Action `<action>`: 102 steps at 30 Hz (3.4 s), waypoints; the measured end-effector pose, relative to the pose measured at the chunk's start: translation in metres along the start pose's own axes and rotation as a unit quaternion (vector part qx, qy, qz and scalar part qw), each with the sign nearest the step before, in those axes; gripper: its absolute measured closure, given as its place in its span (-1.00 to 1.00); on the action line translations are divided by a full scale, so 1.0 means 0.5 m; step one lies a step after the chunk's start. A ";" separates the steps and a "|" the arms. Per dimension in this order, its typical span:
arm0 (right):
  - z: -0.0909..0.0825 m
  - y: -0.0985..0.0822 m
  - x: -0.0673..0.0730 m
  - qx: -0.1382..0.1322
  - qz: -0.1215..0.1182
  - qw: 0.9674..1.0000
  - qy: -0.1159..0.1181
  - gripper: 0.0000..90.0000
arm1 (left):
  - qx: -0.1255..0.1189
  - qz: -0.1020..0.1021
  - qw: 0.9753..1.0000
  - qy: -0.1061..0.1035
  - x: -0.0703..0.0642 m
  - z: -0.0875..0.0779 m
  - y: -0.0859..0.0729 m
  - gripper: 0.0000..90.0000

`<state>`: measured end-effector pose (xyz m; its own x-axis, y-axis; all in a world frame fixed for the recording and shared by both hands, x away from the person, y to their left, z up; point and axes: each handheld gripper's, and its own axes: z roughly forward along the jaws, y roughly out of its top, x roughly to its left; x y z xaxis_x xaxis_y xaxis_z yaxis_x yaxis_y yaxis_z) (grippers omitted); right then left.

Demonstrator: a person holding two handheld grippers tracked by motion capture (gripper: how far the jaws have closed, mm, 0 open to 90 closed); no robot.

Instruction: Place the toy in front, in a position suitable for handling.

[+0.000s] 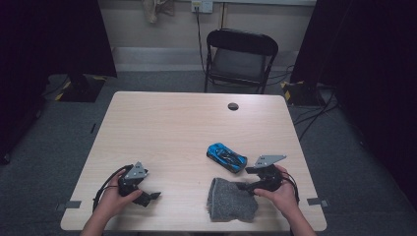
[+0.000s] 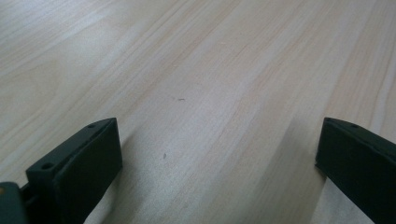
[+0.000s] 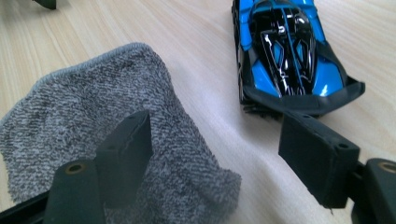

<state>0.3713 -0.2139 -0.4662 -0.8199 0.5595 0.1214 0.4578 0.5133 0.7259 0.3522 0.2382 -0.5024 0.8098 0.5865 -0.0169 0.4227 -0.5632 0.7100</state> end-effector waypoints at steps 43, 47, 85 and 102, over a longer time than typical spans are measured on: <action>-0.016 0.025 -0.053 -0.008 0.020 0.999 -0.034 -0.52 | -0.055 0.113 0.971 -0.202 -0.261 0.179 0.264 -0.63; -0.014 0.024 -0.057 -0.008 0.024 0.999 -0.030 -0.52 | -0.054 0.116 0.972 -0.195 -0.259 0.201 0.253 -0.33; -0.023 0.050 -0.078 -0.016 0.025 0.998 -0.047 -0.62 | -0.047 0.040 0.985 -0.159 -0.164 0.115 0.228 0.72; 0.013 0.060 -0.072 -0.003 0.015 0.998 -0.063 -0.68 | -0.061 -0.042 0.996 -0.057 -0.018 0.022 0.111 0.70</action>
<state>0.4166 -0.2145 -0.4533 -0.7558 0.6524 0.0563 0.4787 0.4917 0.7273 0.3729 0.1952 -0.4706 0.8173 0.5549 -0.1554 0.4442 -0.4349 0.7833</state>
